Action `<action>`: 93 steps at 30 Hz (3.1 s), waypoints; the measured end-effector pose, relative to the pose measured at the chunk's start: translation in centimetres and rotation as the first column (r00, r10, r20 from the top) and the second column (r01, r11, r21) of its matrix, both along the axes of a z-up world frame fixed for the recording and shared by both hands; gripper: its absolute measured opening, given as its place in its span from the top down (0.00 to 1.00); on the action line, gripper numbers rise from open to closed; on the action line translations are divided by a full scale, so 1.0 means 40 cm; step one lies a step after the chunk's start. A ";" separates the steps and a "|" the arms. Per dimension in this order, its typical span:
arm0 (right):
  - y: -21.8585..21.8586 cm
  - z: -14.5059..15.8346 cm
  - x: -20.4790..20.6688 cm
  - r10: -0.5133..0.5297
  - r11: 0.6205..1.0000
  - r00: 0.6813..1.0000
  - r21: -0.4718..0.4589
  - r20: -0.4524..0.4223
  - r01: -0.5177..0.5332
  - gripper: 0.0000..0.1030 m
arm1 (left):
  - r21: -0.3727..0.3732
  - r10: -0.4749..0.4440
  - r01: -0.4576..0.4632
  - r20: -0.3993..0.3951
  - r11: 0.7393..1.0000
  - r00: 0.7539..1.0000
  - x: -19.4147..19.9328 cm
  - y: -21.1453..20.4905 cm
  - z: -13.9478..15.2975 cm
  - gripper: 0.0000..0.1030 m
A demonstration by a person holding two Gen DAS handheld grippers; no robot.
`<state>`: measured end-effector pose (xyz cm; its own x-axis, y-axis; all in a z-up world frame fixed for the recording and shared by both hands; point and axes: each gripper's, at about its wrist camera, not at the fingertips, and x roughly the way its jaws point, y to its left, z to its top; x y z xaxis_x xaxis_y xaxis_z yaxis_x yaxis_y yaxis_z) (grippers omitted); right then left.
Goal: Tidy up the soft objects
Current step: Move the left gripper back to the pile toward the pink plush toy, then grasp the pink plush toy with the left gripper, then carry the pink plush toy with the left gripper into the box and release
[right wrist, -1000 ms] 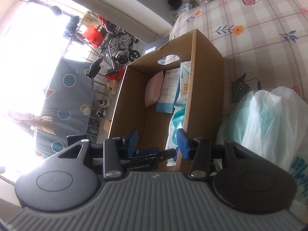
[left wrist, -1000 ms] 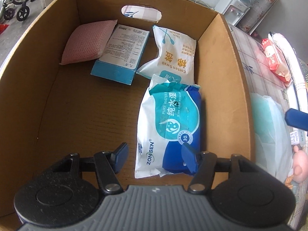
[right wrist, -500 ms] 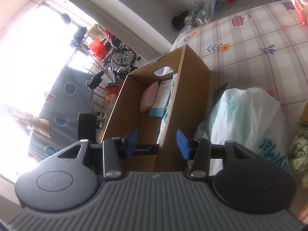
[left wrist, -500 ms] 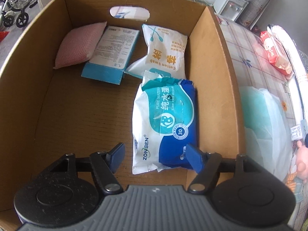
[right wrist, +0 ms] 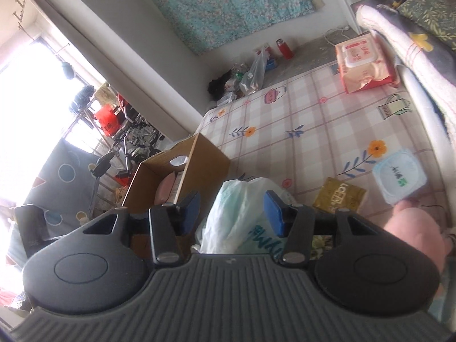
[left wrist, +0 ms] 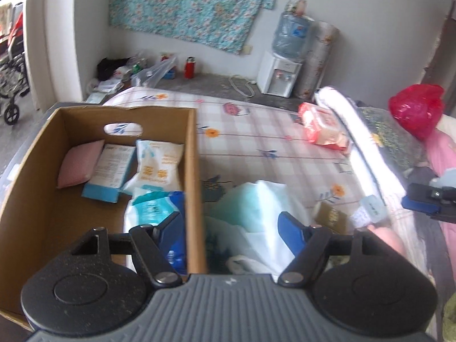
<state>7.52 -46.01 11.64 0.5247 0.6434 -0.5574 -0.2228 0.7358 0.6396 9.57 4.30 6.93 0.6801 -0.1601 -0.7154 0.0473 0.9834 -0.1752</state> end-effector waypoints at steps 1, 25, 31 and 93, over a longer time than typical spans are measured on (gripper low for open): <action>-0.035 -0.003 -0.012 -0.028 1.000 1.000 -0.003 0.001 0.028 0.51 | -0.008 -0.042 0.042 0.016 0.999 0.999 -0.012 -0.041 0.000 0.27; -0.391 -0.248 -0.108 -0.315 0.942 0.904 0.024 -0.287 0.336 0.45 | 0.068 -0.504 0.501 0.045 0.863 0.863 -0.061 -0.554 -0.232 0.35; -0.381 -0.291 -0.050 -0.300 0.947 0.895 0.008 -0.330 0.320 0.44 | 0.082 -0.516 0.512 0.027 0.855 0.856 -0.020 -0.585 -0.261 0.44; 0.881 -0.060 0.225 0.622 0.783 0.699 0.244 -0.354 -0.573 0.30 | 0.196 0.350 -0.375 0.150 0.906 0.925 -0.067 0.207 0.029 0.37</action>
